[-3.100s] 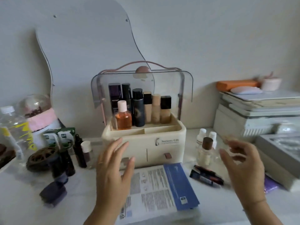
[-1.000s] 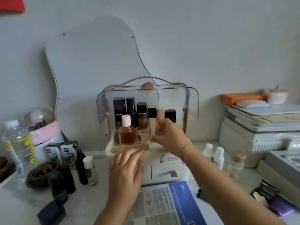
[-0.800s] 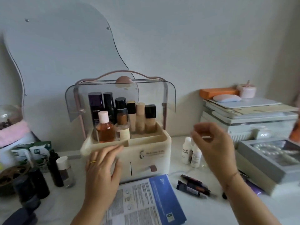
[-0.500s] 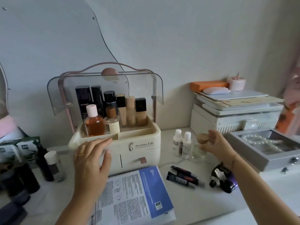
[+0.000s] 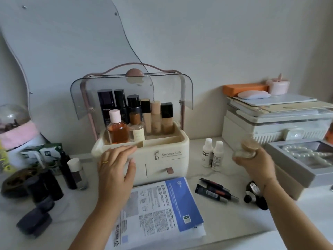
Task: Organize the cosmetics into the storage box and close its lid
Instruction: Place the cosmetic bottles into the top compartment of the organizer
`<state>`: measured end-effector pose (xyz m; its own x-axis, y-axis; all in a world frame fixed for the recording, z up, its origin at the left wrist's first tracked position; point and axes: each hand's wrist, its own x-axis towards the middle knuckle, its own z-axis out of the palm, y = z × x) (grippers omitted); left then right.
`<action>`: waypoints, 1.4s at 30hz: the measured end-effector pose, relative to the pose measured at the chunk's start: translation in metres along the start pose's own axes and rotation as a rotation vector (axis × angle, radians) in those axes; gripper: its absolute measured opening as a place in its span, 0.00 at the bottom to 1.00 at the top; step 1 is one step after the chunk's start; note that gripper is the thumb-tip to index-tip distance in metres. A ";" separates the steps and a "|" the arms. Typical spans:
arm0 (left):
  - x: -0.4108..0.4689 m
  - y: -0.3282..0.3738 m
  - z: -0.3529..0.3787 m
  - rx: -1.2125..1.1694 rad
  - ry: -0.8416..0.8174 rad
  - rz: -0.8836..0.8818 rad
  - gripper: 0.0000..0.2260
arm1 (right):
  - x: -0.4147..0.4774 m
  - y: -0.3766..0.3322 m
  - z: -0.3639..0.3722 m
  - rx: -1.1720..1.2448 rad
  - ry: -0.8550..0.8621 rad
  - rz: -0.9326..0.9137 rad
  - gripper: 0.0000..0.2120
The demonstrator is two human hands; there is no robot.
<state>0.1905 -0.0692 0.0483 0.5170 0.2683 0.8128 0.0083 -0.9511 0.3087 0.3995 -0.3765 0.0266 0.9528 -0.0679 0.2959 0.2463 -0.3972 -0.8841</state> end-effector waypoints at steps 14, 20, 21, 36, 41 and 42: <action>0.000 0.002 -0.004 -0.017 -0.041 -0.038 0.16 | -0.079 -0.190 0.084 0.376 -0.516 -0.485 0.21; 0.000 0.003 -0.006 -0.015 -0.042 -0.041 0.16 | -0.030 -0.200 0.134 -0.034 -0.476 -0.408 0.19; 0.000 0.004 -0.006 -0.014 -0.040 -0.044 0.16 | -0.026 -0.199 0.140 -0.135 -0.504 -0.401 0.19; 0.000 0.001 -0.002 -0.007 -0.002 -0.015 0.16 | -0.042 -0.184 0.113 -0.133 -0.435 -0.417 0.25; 0.000 0.001 -0.001 0.007 0.003 -0.008 0.17 | -0.049 -0.108 0.044 0.137 0.078 -0.470 0.10; 0.000 0.001 -0.001 0.006 0.005 -0.009 0.17 | -0.041 -0.090 0.036 0.097 0.088 -0.383 0.12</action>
<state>0.1896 -0.0702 0.0495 0.5123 0.2773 0.8128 0.0179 -0.9497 0.3127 0.3446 -0.3055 0.0810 0.7713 -0.0114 0.6364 0.5998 -0.3213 -0.7328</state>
